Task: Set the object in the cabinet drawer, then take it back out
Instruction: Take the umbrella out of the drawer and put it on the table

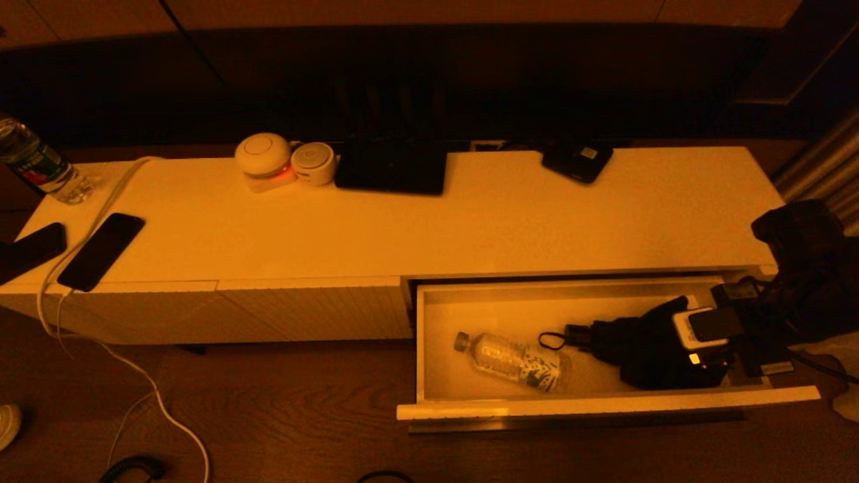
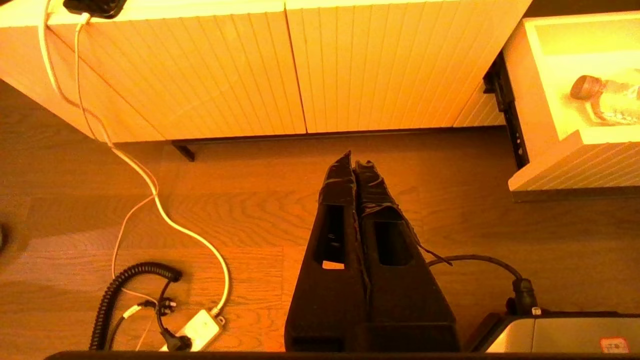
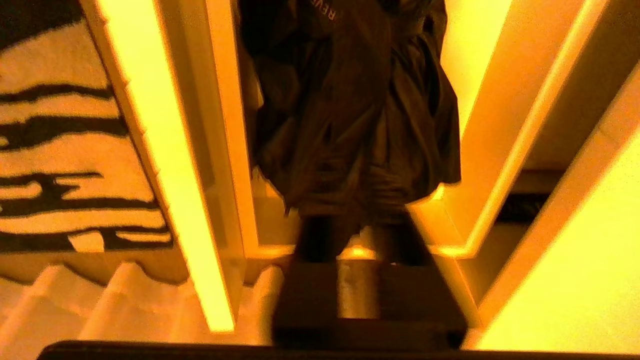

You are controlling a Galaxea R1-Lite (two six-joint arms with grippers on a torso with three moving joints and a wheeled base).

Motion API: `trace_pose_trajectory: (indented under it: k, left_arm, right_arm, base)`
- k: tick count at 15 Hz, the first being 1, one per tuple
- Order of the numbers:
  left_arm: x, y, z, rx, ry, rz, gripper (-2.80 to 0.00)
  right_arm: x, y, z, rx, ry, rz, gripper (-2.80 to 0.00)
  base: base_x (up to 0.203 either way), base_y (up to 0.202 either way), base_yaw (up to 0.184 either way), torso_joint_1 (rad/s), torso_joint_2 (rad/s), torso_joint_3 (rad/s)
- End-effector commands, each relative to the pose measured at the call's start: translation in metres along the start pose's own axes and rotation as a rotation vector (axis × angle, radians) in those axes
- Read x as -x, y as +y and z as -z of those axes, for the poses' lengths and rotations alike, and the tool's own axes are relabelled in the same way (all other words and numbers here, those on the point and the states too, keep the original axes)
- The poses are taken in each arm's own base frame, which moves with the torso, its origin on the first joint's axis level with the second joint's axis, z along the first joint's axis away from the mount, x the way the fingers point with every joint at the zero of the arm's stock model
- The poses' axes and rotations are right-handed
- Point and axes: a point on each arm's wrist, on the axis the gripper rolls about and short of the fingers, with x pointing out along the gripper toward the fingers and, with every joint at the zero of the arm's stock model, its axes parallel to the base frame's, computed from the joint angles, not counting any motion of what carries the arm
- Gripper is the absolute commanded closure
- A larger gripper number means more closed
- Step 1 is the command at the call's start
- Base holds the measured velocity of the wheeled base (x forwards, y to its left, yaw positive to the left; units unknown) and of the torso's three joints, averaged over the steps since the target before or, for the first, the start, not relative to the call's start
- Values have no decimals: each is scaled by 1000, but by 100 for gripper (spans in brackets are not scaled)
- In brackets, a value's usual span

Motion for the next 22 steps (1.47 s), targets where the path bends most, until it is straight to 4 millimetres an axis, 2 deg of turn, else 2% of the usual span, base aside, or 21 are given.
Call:
trace_pose_trajectory:
  k: [1,9,15,22]
  left_arm:
    - [0,0,0,0,0,0,0]
    - [0,0,0,0,0,0,0]
    - [0,0,0,0,0,0,0]
    - [0,0,0,0,0,0,0]
  right_arm:
    - [-17,-4,3,-2,-5,-38,-280]
    - [-37,-13,17,-25,-1,-71,-280]
    - [-43,-19,18,-26,-4,-66,-280]
    - [-67,-18,19,-39,-27,-118,-280]
  base:
    - [0,0,0,0,0,0]
    - [0,0,0,0,0,0]
    - [0,0,0,0,0,0]
    - [0,0,0,0,0,0]
